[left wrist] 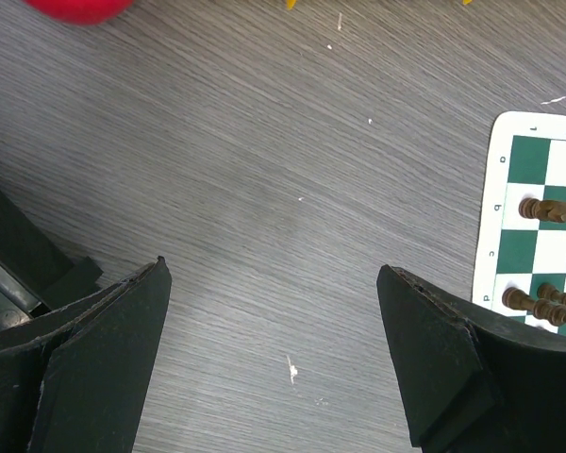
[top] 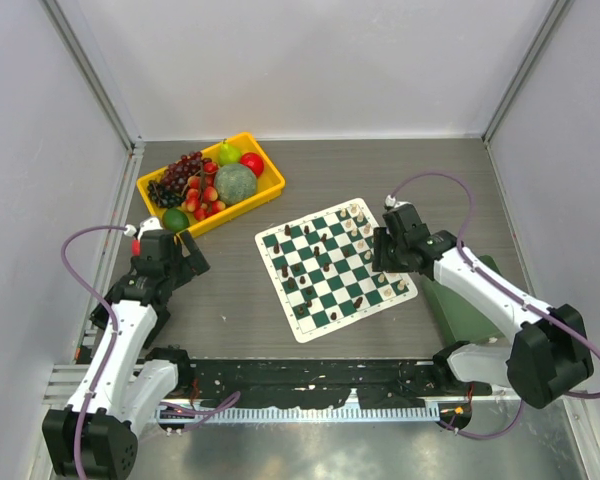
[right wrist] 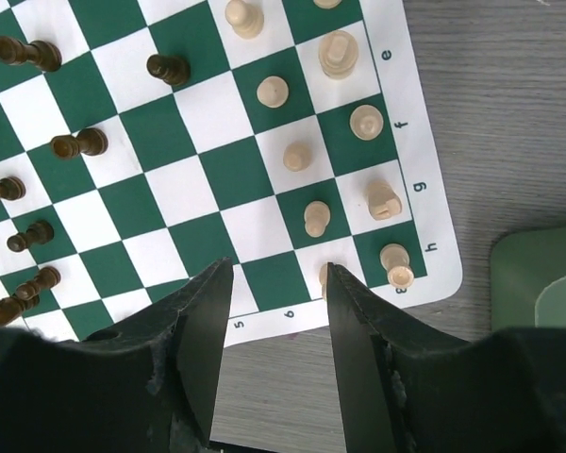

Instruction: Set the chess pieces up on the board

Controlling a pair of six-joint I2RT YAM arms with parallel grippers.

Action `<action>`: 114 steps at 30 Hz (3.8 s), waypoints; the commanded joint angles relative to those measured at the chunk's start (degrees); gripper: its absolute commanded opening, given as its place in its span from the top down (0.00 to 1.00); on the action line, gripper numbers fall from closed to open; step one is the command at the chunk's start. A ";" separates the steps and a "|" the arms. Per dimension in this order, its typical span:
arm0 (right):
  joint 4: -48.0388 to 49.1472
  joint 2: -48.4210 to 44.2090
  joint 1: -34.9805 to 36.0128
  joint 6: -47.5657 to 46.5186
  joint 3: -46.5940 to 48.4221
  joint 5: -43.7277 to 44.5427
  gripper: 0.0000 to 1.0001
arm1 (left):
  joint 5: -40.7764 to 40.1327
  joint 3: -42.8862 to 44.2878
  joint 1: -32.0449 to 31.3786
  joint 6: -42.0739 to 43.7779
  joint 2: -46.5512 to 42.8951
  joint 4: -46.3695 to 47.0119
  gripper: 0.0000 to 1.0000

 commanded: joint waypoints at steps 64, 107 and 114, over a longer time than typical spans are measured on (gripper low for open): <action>1.81 20.66 12.43 -4.52 24.37 -1.54 0.15 | -3.73 2.32 0.29 3.04 -2.68 0.08 0.01; 2.07 24.44 14.11 -3.73 25.25 1.72 0.33 | -4.00 2.06 0.29 4.89 -3.12 0.17 0.01; 1.98 26.99 14.02 -4.08 28.76 1.37 0.31 | -3.74 2.14 0.21 4.71 -3.03 0.08 0.01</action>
